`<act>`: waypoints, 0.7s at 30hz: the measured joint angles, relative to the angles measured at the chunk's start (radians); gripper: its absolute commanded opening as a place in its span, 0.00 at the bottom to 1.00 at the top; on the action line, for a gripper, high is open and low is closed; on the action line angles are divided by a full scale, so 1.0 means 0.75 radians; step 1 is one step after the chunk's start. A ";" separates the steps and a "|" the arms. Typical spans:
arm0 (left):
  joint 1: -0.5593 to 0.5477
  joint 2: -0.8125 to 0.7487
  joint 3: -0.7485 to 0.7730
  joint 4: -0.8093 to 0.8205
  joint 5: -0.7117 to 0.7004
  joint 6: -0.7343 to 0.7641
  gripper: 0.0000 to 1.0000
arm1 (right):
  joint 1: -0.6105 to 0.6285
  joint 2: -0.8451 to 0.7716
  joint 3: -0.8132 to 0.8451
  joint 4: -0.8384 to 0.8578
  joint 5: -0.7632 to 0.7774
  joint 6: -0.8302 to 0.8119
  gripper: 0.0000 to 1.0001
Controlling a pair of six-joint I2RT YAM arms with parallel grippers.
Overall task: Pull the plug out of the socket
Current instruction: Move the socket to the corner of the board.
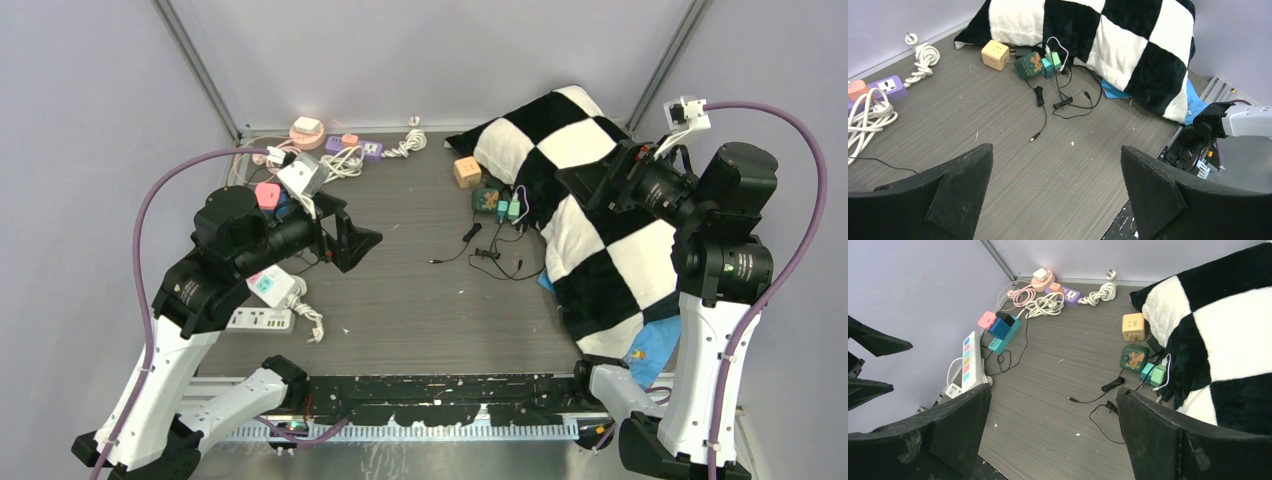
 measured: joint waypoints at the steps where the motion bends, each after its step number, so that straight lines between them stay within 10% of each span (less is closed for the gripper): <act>1: 0.000 0.000 0.000 -0.001 -0.001 0.001 1.00 | 0.000 0.000 0.000 0.000 0.001 -0.001 1.00; 21: 0.000 -0.001 -0.025 0.006 -0.045 0.010 1.00 | 0.000 0.000 -0.008 0.003 0.011 -0.001 1.00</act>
